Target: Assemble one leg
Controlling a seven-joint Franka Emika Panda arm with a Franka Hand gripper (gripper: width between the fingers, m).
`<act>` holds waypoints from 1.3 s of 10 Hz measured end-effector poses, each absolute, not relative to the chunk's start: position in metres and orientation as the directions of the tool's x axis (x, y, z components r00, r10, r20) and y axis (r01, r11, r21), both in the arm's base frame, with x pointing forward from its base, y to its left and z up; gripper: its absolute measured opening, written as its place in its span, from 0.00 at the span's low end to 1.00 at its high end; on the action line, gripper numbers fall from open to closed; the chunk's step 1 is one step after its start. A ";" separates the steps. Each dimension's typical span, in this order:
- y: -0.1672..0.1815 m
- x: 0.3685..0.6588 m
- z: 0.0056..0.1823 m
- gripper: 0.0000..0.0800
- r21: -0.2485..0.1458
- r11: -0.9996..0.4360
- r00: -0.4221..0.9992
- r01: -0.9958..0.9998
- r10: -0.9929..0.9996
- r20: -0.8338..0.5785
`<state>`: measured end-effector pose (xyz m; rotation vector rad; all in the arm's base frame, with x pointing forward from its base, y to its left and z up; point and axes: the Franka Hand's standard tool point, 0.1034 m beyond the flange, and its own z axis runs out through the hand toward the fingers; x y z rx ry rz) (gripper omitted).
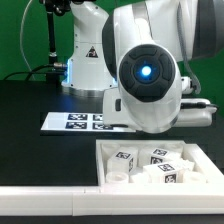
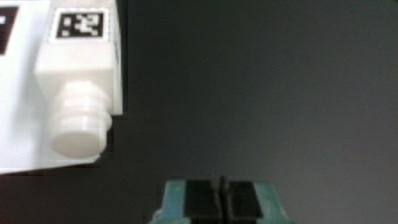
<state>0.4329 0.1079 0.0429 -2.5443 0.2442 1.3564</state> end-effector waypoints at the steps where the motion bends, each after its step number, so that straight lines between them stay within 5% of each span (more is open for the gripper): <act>1: 0.108 0.436 0.050 0.00 -0.142 -0.956 0.563 -0.257 -0.029 -0.826; 7: 0.111 0.436 0.049 0.03 -0.143 -0.957 0.576 -0.254 -0.031 -0.817; 8: 0.111 0.436 0.049 0.27 -0.143 -0.957 0.576 -0.254 -0.031 -0.817; 9: 0.110 0.434 0.048 0.27 -0.140 -0.957 0.573 -0.255 -0.033 -0.819; 11: 0.101 0.419 0.050 0.73 -0.131 -0.958 0.541 -0.255 -0.030 -0.840; 13: 0.095 0.404 0.048 0.79 -0.116 -0.963 0.526 -0.242 -0.030 -0.850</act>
Offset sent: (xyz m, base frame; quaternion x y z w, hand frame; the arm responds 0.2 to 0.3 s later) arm -0.0066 0.0036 0.0030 -0.0055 0.0009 0.0022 1.0000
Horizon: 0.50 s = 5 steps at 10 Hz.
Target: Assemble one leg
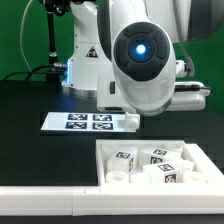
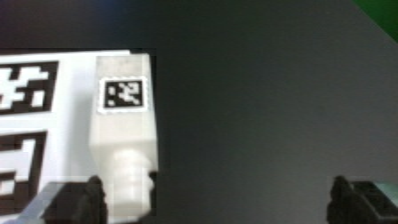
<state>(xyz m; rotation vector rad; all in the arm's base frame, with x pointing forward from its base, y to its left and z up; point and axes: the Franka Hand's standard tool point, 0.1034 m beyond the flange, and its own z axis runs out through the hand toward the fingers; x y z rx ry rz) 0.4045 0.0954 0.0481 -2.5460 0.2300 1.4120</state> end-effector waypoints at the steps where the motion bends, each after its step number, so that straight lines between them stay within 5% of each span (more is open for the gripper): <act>1: 0.092 0.399 0.047 0.81 -0.121 -0.967 0.528 -0.223 -0.015 -0.849; 3: 0.083 0.404 0.042 0.81 -0.189 -0.964 0.615 -0.185 0.036 -0.787; 5: 0.085 0.400 0.044 0.81 -0.188 -0.965 0.598 -0.182 0.043 -0.801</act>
Offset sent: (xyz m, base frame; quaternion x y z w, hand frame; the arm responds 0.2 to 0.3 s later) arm 0.0000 0.0000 0.0000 0.0000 0.0000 0.0000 1.0000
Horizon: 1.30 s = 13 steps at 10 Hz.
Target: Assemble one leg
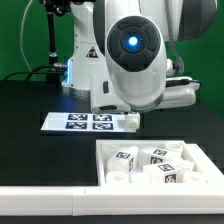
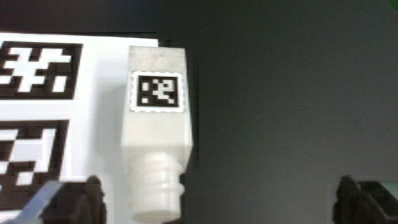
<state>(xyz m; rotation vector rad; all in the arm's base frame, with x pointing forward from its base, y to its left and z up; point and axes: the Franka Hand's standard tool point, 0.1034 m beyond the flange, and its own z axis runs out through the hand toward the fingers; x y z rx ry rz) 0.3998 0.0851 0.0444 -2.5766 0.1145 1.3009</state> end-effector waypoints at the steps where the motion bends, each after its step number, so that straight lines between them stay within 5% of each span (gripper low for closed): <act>1: 0.085 0.399 0.044 0.81 -0.188 -0.965 0.597 -0.182 0.043 -0.801; 7: 0.091 0.326 0.012 0.81 -0.145 -0.980 0.528 -0.133 0.054 -0.847; 11: 0.093 0.325 0.007 0.79 -0.171 -0.980 0.561 -0.104 0.084 -0.824; 13: 0.093 0.325 0.007 0.35 -0.171 -0.980 0.561 -0.104 0.084 -0.824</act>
Offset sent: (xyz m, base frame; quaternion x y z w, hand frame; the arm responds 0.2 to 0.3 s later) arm -0.0522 -0.0214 -0.0158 -0.0805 -0.0762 0.0468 0.9927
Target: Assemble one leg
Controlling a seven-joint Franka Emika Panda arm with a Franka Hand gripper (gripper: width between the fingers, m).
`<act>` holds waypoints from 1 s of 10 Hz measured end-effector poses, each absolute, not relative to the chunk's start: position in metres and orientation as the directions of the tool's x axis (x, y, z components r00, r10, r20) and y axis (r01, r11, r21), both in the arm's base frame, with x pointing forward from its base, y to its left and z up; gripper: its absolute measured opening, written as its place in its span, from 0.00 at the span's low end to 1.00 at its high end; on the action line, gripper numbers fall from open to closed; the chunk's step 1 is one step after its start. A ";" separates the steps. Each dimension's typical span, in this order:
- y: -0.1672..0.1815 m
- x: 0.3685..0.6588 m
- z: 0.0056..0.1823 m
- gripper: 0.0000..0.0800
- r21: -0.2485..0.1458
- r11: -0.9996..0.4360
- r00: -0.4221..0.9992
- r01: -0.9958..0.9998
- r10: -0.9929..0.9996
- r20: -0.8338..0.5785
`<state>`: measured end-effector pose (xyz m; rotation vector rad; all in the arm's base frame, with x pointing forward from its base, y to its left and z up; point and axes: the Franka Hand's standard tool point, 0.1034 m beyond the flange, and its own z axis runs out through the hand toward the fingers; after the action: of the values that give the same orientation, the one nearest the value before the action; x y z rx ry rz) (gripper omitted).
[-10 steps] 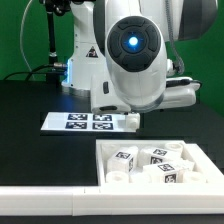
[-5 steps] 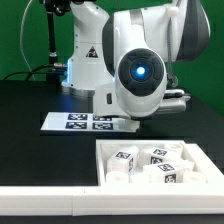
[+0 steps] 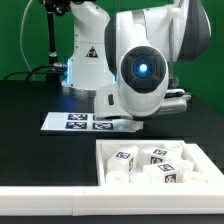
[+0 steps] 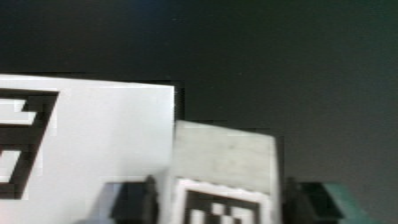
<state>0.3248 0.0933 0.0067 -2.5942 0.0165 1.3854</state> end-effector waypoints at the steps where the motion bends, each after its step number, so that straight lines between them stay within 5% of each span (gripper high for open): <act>1: 0.093 0.325 0.007 0.35 -0.170 -0.980 0.560 -0.104 0.084 -0.824; 5: 0.091 0.334 0.015 0.35 -0.187 -0.978 0.583 -0.092 0.099 -0.806; 8: 0.084 0.363 0.048 0.35 -0.382 -0.920 0.656 0.087 0.341 -0.673; 10: 0.084 0.363 0.047 0.35 -0.402 -0.909 0.652 0.105 0.368 -0.662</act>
Offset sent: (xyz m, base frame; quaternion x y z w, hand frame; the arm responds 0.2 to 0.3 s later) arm 0.0000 0.0000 0.0000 0.0000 0.0000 0.0000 1.0000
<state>0.3627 0.0840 0.0466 -2.5437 -0.3772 1.1256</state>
